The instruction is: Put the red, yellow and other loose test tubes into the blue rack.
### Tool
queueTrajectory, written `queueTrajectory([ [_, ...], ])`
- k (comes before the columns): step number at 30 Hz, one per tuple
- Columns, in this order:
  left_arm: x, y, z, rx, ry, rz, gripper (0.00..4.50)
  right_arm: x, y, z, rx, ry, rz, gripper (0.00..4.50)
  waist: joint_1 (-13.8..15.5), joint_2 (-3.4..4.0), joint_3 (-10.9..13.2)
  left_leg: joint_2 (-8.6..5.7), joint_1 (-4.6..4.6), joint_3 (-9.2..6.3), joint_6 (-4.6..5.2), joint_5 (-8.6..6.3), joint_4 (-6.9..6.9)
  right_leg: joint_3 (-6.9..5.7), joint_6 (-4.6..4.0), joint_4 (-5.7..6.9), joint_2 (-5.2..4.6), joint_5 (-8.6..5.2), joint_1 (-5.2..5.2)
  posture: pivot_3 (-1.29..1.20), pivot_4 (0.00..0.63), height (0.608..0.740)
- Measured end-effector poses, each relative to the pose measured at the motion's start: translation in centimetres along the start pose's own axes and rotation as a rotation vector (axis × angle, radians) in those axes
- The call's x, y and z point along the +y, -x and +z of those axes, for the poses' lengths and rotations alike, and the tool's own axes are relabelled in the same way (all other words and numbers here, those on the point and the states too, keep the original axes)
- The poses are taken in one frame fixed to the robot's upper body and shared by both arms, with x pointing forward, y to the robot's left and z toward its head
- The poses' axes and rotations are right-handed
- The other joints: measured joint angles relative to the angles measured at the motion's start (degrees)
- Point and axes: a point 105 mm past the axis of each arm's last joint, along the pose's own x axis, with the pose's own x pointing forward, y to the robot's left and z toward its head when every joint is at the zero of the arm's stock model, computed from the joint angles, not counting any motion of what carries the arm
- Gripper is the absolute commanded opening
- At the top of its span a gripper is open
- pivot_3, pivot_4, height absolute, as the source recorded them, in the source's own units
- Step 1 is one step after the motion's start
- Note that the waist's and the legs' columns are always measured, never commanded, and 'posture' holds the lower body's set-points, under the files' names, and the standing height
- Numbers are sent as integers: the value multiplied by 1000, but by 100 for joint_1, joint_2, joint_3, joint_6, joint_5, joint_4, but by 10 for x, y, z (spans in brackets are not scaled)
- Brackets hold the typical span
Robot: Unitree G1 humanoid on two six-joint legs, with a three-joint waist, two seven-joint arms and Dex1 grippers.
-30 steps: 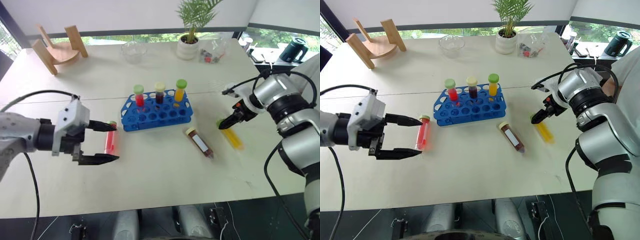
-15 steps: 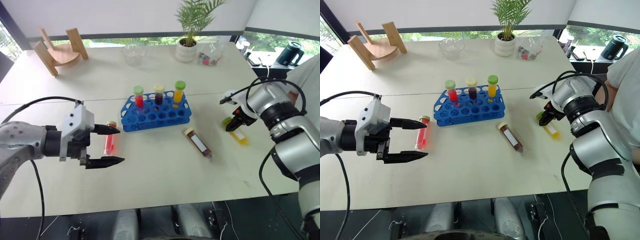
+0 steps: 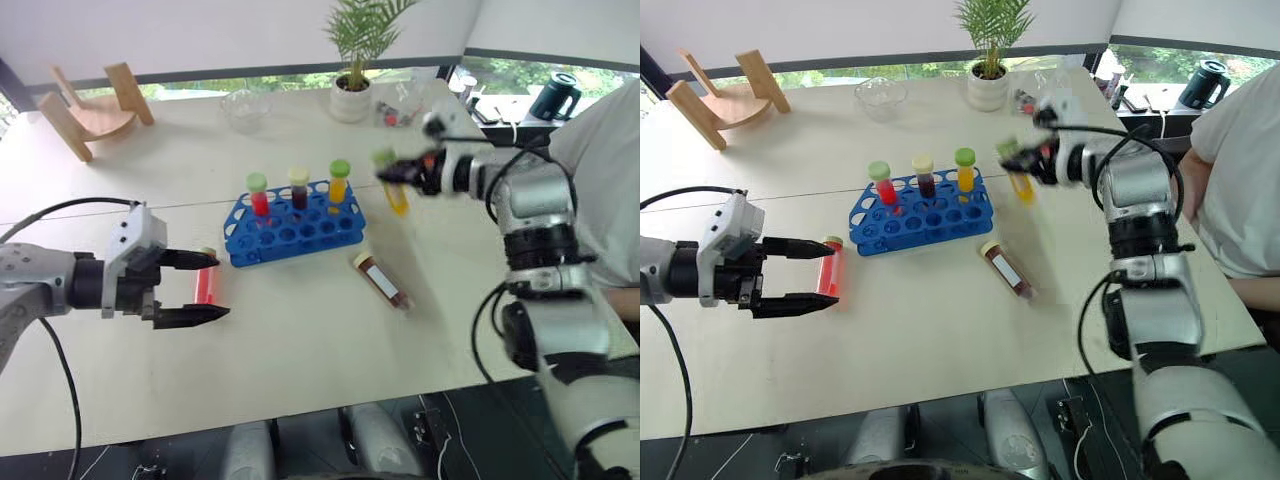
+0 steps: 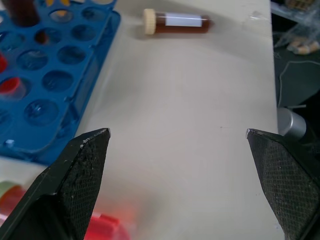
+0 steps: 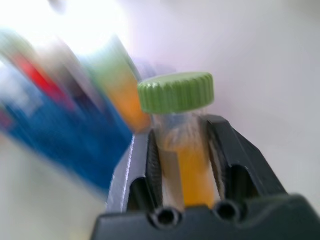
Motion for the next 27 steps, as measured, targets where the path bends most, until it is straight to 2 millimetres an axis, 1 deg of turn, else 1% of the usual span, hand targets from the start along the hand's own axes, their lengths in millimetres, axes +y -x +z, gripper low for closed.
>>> queueTrajectory([
  [1,3,2,-2,8,14,10,4500,16,3,11,-127,4,-3,878,41,-5,-3,0,-4,-11,0,-1,-1,-16,-8,2,-4,-8,1,0,150,740],
  [2,5,4,-3,12,23,16,4500,27,2,10,-184,-13,-2,878,74,-5,-3,-1,-6,-10,0,-1,-2,-15,-9,2,-7,-8,-1,0,150,740],
  [3,6,5,-3,19,28,19,4500,36,2,6,-223,-31,-14,878,104,-4,-3,-3,-8,-7,-1,-1,-1,-15,-9,2,-10,-8,-2,0,150,740],
  [5,7,7,0,34,22,20,4500,52,-2,-12,-254,-60,-43,878,143,2,1,-11,-9,1,-8,3,5,-12,-8,3,-22,-7,-2,0,150,740],
  [6,7,8,1,40,23,22,4500,55,-4,-19,-265,-63,-71,878,144,4,2,-14,-9,6,-15,7,6,-9,-2,3,-25,-4,-2,0,150,740],
  [9,7,10,3,55,33,19,4500,54,-6,-32,-317,-26,-184,878,133,3,2,-13,1,11,-26,14,15,-2,8,3,-20,3,7,0,150,740],
  [11,6,11,4,65,34,14,4500,51,-7,-42,-320,9,-229,878,131,3,2,-11,6,11,-27,15,15,-1,7,4,-15,2,10,0,150,740],
  [14,5,13,4,78,44,8,4500,49,-9,-58,-310,13,-266,878,123,4,3,-8,9,8,-27,15,9,-1,6,12,-10,2,8,0,150,740],
  [22,5,12,6,78,41,8,4500,47,-9,-62,-319,54,-279,878,126,4,3,-7,6,7,-27,15,3,-1,4,12,-9,1,3,0,150,740],
  [27,0,8,-1,84,61,-5,4500,44,-7,-65,-300,66,-283,878,126,5,3,-7,7,6,-27,15,4,0,4,13,-9,1,3,0,150,740],
])
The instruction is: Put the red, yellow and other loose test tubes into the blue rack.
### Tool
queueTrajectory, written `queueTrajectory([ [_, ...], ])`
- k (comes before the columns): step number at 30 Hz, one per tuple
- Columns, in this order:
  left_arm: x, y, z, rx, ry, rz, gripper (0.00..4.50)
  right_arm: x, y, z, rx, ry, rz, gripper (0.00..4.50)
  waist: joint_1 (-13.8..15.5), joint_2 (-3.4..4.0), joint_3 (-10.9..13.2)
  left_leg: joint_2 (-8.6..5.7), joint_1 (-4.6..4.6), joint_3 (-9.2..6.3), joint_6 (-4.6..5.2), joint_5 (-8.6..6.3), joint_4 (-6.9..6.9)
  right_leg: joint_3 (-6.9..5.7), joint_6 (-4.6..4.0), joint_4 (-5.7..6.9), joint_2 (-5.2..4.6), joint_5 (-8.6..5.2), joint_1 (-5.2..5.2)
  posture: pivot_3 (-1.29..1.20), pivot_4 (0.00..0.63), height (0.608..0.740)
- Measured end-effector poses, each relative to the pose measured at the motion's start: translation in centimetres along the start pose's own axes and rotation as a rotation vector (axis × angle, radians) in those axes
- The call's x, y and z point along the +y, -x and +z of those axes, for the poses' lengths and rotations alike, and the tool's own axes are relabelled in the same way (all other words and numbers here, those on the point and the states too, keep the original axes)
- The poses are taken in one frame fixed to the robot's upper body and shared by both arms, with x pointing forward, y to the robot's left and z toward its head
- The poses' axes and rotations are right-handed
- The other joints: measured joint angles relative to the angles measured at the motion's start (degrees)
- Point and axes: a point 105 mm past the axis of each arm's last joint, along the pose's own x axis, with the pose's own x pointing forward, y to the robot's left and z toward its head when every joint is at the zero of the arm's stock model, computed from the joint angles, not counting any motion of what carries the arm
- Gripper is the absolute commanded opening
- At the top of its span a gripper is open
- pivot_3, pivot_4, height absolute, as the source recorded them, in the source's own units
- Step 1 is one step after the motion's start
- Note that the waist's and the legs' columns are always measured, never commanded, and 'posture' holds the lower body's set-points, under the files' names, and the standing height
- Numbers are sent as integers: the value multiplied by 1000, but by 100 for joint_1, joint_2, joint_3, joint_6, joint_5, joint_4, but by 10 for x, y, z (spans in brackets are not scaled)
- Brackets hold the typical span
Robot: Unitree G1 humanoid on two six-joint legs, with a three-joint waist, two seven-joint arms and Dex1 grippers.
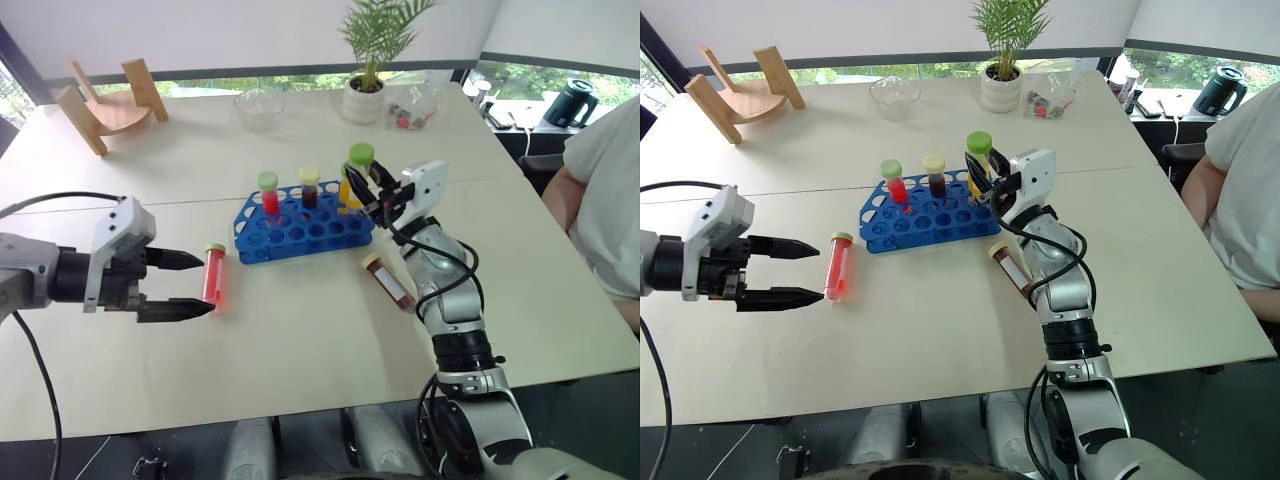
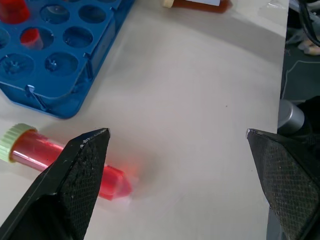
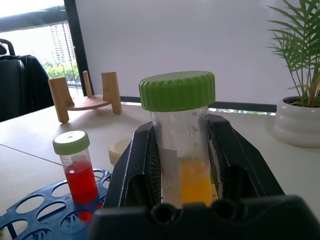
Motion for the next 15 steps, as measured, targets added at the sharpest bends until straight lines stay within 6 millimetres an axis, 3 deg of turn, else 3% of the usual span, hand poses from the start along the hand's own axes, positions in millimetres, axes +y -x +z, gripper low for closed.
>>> queueTrajectory([
  [6,-1,1,-3,-8,8,20,4500,2,8,-13,41,-18,1,878,3,0,0,0,0,0,0,0,1,0,0,0,0,0,0,0,150,740],
  [15,-1,2,-3,-10,7,26,4500,4,11,-17,49,-19,-3,878,3,0,0,0,0,0,0,0,1,0,0,0,0,0,0,0,150,740],
])
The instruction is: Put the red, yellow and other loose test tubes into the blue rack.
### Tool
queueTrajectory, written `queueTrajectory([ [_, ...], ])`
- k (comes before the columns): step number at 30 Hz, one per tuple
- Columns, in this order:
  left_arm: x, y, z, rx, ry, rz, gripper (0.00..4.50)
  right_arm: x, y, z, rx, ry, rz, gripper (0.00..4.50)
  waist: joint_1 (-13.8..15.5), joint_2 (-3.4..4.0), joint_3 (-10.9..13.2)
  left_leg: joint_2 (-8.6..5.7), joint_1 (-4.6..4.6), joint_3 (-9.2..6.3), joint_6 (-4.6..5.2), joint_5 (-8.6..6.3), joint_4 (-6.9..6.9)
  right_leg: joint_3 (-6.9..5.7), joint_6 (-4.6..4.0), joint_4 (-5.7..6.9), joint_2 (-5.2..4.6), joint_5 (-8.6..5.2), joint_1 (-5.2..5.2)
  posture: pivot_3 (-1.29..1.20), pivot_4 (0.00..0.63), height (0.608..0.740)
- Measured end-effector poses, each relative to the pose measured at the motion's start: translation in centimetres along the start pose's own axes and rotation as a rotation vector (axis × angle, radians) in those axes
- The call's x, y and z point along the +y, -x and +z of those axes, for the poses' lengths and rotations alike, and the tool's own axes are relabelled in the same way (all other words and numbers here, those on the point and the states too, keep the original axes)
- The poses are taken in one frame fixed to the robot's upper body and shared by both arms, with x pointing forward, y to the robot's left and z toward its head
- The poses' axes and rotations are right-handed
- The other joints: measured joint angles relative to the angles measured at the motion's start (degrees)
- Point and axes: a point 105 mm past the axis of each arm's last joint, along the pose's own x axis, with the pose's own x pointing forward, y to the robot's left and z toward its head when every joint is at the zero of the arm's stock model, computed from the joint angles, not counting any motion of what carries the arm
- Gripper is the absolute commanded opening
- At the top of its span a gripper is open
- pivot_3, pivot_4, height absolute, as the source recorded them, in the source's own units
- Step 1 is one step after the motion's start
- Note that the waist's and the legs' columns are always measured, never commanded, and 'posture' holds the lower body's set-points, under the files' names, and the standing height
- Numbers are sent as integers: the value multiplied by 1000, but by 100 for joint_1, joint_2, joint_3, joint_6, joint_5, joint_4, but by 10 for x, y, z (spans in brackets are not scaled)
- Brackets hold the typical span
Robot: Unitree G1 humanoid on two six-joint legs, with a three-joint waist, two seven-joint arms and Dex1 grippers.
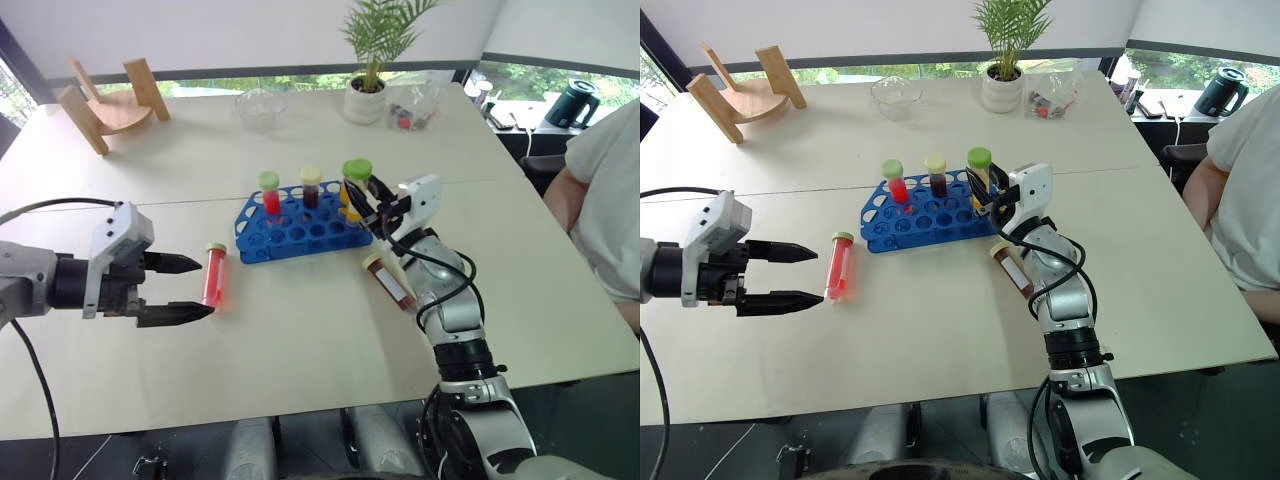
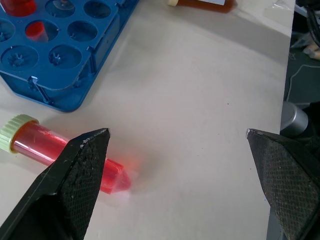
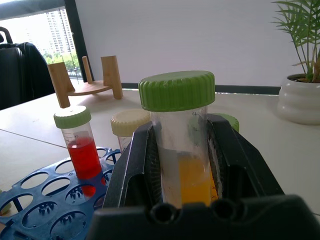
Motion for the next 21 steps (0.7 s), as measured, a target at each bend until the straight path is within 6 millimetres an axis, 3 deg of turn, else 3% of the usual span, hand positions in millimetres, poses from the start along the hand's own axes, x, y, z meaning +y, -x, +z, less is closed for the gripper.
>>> queueTrajectory([
  [21,3,1,0,-5,4,1,4500,-1,10,-3,-20,21,-26,878,2,-2,-1,0,2,0,0,0,1,0,0,0,0,0,3,0,150,740],
])
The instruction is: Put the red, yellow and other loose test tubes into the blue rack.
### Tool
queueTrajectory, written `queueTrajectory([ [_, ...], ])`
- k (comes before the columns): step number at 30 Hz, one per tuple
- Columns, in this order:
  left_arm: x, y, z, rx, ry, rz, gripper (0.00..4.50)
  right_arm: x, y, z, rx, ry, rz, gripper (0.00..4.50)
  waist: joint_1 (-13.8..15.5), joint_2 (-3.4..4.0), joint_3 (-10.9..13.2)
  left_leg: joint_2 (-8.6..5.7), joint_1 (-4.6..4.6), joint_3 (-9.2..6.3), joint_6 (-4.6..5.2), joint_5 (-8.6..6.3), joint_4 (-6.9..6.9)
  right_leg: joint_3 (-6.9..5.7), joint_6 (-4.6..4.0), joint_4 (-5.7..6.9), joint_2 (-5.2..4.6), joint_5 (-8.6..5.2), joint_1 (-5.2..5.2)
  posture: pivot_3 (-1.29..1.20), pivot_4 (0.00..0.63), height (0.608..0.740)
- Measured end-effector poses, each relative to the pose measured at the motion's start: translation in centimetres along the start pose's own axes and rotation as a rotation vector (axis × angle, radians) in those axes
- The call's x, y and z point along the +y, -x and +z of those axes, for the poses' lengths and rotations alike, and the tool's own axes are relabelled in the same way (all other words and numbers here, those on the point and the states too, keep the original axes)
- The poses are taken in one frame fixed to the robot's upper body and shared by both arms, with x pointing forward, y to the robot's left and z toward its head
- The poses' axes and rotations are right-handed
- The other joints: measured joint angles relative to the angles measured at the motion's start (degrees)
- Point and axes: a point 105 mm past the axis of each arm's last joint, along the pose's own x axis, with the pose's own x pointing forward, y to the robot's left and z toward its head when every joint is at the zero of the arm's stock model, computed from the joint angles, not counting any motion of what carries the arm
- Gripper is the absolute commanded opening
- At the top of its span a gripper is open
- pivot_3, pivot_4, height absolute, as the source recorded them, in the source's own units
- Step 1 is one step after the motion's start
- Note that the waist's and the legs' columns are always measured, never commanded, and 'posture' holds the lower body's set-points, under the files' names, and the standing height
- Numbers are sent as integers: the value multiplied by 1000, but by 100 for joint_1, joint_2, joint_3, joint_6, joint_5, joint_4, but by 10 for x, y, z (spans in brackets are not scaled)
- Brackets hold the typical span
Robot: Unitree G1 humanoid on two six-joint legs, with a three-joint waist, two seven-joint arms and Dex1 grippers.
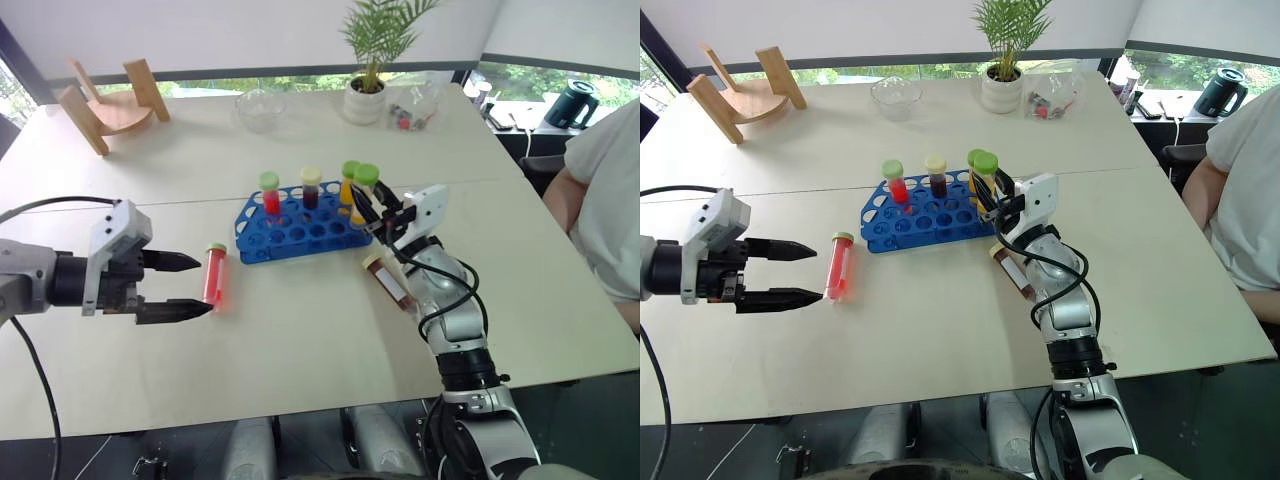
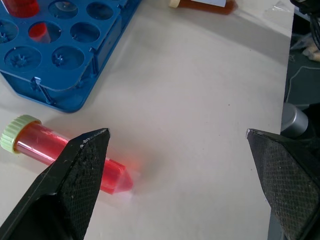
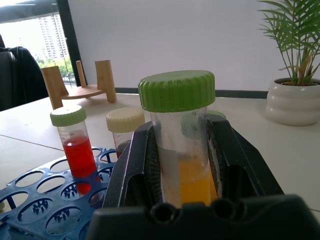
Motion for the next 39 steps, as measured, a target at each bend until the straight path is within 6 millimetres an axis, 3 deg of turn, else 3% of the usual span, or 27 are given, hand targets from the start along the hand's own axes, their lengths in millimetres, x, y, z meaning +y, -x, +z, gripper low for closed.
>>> queueTrajectory([
  [16,1,-1,-2,-4,8,2,4500,6,5,-22,63,20,-1,878,-1,2,1,0,-1,0,0,0,-1,0,0,0,0,0,0,0,150,740],
  [23,1,-1,-4,1,11,3,4500,2,6,-21,59,37,-18,4390,0,1,1,0,0,0,0,0,0,0,0,0,0,0,0,0,150,740],
  [25,1,-1,-4,0,11,4,4500,0,7,-18,56,50,-18,4452,1,2,1,0,-1,0,0,0,-1,0,0,0,0,0,0,0,150,740],
  [28,1,-2,-4,-6,10,3,4500,-4,9,-7,47,82,4,4452,6,3,2,0,-1,0,0,0,0,0,0,0,0,0,0,0,150,740],
  [34,0,-8,-7,-8,-10,-10,4500,-15,12,46,58,137,160,4452,9,11,7,-1,-2,2,0,0,5,2,0,0,-1,0,1,0,150,740],
  [36,0,-11,-9,-9,-11,-17,4500,-23,11,67,102,131,238,4452,11,14,9,0,-1,2,1,0,6,4,0,0,0,0,1,0,150,740],
  [39,-2,-15,-11,-3,-41,-21,4500,-30,13,83,306,95,378,4452,12,15,10,1,0,0,2,-1,3,2,-2,-2,1,-1,0,0,150,740],
])
